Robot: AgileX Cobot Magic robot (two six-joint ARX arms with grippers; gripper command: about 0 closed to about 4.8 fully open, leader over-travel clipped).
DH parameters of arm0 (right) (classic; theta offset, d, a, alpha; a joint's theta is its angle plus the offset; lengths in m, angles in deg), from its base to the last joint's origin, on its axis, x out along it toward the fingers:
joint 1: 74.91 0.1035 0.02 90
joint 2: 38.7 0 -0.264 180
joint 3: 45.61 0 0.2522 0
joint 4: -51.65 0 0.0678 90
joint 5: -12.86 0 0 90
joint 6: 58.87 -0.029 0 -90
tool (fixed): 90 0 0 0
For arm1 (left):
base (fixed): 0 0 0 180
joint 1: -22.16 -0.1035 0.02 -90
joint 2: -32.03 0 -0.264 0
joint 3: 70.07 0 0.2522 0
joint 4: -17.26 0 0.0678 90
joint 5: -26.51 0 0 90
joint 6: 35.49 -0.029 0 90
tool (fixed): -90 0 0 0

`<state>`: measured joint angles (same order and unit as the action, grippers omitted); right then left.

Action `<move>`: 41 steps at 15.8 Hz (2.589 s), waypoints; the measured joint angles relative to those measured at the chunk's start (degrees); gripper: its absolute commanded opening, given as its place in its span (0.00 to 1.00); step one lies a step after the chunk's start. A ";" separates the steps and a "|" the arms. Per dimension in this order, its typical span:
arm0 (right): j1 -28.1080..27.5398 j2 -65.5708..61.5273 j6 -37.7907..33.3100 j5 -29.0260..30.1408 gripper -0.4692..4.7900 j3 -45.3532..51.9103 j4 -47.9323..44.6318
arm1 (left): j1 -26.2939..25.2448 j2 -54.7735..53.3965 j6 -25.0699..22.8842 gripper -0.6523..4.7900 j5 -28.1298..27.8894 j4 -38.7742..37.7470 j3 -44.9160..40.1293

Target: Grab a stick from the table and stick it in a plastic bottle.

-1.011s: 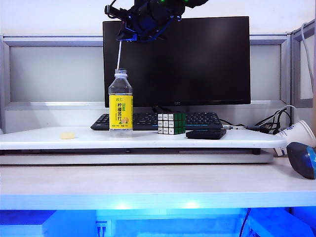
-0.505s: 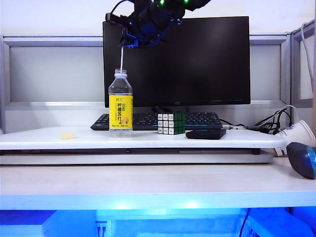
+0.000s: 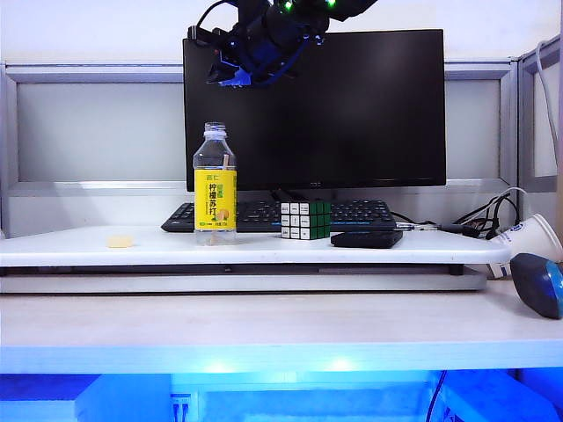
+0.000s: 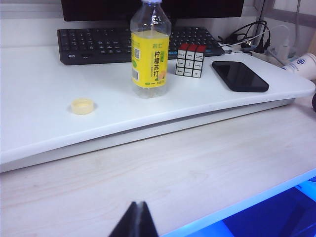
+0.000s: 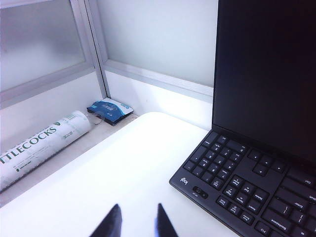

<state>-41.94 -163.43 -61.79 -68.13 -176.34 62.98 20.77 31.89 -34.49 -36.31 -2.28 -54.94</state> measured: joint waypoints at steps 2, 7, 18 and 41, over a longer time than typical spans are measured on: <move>-0.02 0.13 0.00 0.00 0.12 0.00 0.07 | 0.00 0.00 0.00 0.11 0.00 0.02 0.02; -0.33 3.67 2.38 -0.35 0.07 -0.09 0.20 | 0.00 0.00 -0.02 0.11 0.00 -0.48 -0.02; -8.07 18.91 4.94 -4.98 0.07 -0.09 13.57 | 0.00 0.00 -0.28 0.11 -9.97 -1.51 -0.02; -28.92 74.40 5.51 -7.23 0.07 61.66 11.91 | -0.28 0.00 -0.28 0.11 -19.69 -4.72 -0.02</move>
<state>-70.85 -89.03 -56.28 -75.36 -114.68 74.89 20.49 31.89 -34.78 -56.00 -7.01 -54.97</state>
